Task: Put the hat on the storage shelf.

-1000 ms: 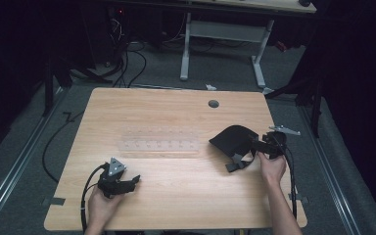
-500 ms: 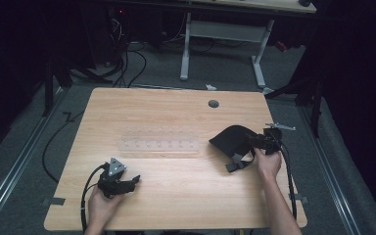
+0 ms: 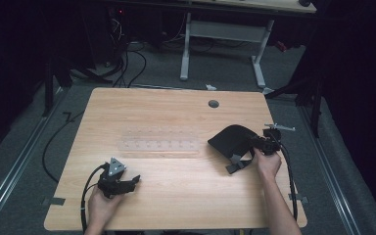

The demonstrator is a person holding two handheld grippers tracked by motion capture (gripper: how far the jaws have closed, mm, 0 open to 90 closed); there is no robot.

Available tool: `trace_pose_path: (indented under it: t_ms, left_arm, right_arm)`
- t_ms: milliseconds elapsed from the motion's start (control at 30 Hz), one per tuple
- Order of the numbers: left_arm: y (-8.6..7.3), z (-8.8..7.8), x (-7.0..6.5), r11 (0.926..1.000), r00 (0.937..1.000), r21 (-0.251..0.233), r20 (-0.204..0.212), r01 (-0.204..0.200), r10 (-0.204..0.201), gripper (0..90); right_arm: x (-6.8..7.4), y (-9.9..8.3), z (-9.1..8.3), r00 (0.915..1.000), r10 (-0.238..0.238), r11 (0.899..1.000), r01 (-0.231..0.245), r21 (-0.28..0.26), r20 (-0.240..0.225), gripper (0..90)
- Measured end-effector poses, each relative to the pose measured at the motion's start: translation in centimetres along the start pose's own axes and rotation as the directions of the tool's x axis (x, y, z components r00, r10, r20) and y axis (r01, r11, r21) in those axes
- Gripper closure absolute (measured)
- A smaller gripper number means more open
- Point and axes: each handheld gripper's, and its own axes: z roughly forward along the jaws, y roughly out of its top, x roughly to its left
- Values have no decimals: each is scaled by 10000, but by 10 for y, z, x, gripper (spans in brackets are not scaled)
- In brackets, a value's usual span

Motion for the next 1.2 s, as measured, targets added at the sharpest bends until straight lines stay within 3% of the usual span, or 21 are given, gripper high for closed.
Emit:
trace_pose_path:
  t_ms: [200,367,900,1033,1200]
  left_arm:
    - [0,0,0,10000,10000,-1,-5,-3,3,298]
    - [0,0,0,10000,10000,6,-7,-11,11,296]
    - [0,0,-1,10000,10000,5,-56,60,-60,277]
    - [0,0,-1,10000,10000,5,-56,61,-61,276]
    - [-1,0,-1,10000,10000,76,65,4,-4,265]
  right_arm:
    - [5,1,-12,9974,-399,9992,402,31,-596,796]
    - [13,1,-22,9903,-707,9975,698,-115,-1196,839]
    - [29,-1,-42,9805,-1180,9920,1092,-633,-1571,852]
    - [27,-7,-51,9807,-893,9936,756,-836,-1741,854]
    - [24,-19,-62,9782,-882,9932,719,-917,-1881,856]
